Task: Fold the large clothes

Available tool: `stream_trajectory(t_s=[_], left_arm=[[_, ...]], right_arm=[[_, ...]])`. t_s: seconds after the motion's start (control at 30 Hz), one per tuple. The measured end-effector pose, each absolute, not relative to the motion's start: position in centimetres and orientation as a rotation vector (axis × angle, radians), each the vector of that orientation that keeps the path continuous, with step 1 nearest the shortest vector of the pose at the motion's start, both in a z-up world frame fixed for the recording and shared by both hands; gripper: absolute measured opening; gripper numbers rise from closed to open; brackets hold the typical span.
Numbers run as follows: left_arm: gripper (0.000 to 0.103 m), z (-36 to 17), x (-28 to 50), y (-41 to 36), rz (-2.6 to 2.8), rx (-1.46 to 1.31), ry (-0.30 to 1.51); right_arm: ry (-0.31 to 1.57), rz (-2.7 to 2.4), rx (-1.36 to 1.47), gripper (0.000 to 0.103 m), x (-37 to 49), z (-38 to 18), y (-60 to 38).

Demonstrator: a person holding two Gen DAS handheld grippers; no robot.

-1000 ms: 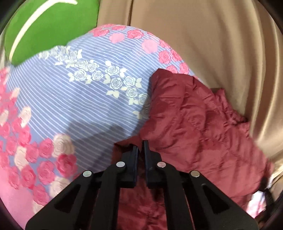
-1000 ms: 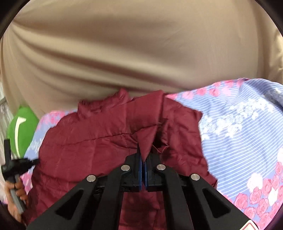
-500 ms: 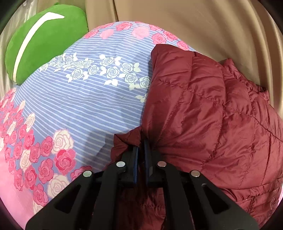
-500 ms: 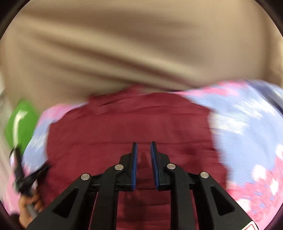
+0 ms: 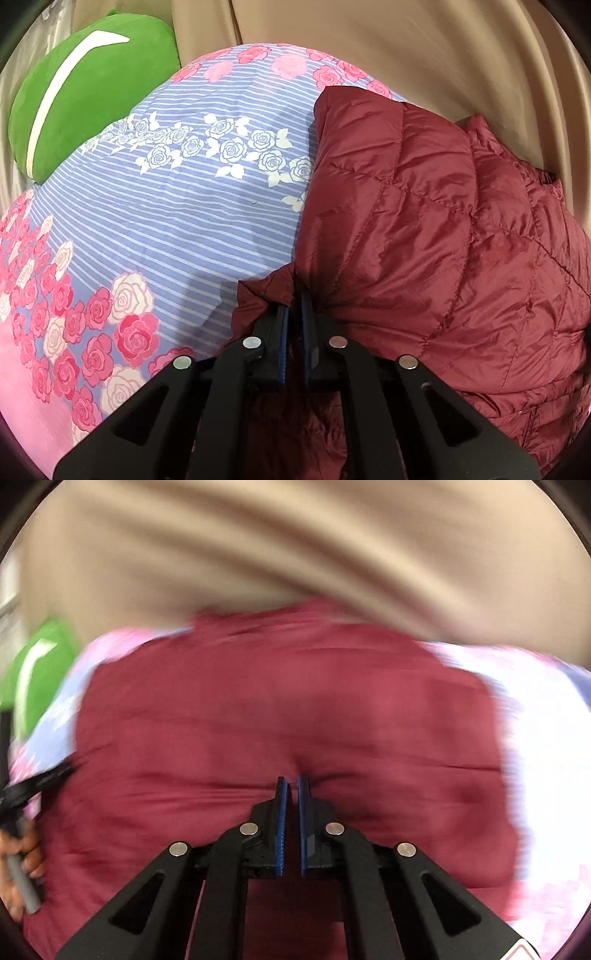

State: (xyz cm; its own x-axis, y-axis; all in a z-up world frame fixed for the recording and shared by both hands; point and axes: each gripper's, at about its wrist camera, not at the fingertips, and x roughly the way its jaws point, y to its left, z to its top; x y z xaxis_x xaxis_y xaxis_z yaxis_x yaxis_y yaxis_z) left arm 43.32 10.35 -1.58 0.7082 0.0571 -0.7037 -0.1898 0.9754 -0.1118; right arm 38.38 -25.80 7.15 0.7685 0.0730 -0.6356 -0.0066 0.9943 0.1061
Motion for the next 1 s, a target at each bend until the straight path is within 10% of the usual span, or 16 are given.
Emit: stream_trajectory(t_s=[0.1,0.4,0.57,1.0], left_arm=[[0.005,-1.6,43.4,10.3,0.135,-0.183,0.773],[0.005,-1.6,43.6,10.7,0.124,-0.206,0.769],[0.005,-1.8,43.5,11.0,0.118,-0.216,0.768],[0.006,-1.8,43.5,10.7,0.117,-0.191,0.769]], right_arm=[[0.699,-0.078,0.213,0.0,38.2,6.7,-33.0],[0.651,-0.003,0.369,0.052,36.6,8.6,-36.2],[0.686,-0.053,0.19,0.006,40.1,8.1,-30.9],[0.655,-0.126,0.262,0.013,41.2,8.3,-31.7]])
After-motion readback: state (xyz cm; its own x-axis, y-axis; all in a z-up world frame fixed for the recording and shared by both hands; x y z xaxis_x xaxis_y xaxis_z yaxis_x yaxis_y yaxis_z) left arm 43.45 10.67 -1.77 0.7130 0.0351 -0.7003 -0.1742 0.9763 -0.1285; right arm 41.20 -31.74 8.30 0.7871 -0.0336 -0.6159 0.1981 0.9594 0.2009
